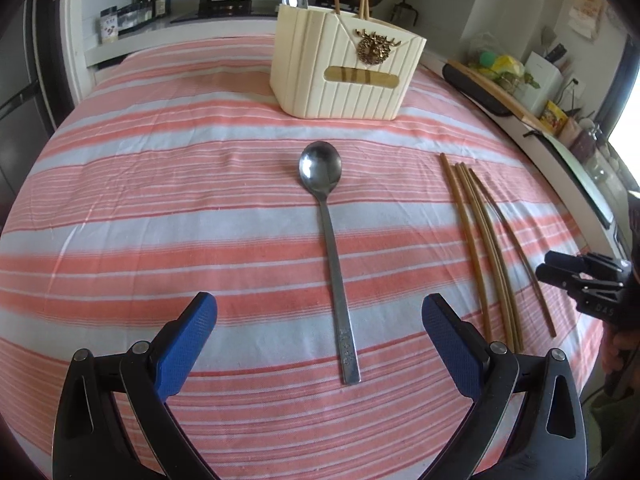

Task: Organize utensils
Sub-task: 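Grasp the long silver spoon with the left tool while the right tool grasps a wooden chopstick, then carry spoon and chopstick over the cream basket and lower them in with both tools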

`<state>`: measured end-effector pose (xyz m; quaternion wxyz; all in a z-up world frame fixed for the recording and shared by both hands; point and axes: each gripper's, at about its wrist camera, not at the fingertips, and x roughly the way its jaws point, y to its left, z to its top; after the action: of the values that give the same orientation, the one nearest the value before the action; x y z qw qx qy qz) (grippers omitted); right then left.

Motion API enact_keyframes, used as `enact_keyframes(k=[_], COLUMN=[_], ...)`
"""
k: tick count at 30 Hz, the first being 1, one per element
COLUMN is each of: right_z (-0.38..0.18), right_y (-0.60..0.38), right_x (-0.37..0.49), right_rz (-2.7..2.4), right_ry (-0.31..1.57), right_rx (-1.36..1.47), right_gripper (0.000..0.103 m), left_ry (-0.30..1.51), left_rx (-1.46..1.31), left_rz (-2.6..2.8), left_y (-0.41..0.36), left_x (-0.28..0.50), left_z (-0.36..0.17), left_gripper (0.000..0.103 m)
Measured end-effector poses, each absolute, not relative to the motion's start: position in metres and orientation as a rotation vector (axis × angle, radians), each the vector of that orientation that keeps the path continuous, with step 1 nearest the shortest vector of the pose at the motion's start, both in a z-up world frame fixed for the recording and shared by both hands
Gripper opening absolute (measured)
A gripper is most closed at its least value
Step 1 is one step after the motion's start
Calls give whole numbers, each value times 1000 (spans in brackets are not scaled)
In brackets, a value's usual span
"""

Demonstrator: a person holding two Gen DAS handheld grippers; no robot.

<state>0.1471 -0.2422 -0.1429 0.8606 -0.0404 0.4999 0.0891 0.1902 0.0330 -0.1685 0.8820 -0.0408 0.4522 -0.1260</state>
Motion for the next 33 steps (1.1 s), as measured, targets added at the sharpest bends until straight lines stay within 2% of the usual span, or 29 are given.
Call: enact_keyframes(k=[2,4,13,25,28,30,33], right_z=[-158,-158,-157,-159,-158,-158,-159], right_y=[-234,-227,-232,-229,-233,-236,-243], right_x=[156,159,188,275,289,296,306], right_rz=[173,169,195,167,151,142,123], right_ry=[1111,1098,1201,1233,1233,1232,1224], right_rx=[-135,-188,-163,-180,-152,-133,-88], right_gripper=[39,39,39,37,30,20,8], left_ry=[958,978,1068,1099,1101,1099,1081], left_rx=[-40,-6,58,2,19,31,71], left_rz=[-255,-246,-261,-255,-241,-219,-179], left_y=[30,31,19,17,10,5,-3], left_x=[193,199,245,291,303,310,314], left_z=[-170,-171,-174,-181,-184,-186,-185], left_gripper=[102,102,102,102,102,101,89])
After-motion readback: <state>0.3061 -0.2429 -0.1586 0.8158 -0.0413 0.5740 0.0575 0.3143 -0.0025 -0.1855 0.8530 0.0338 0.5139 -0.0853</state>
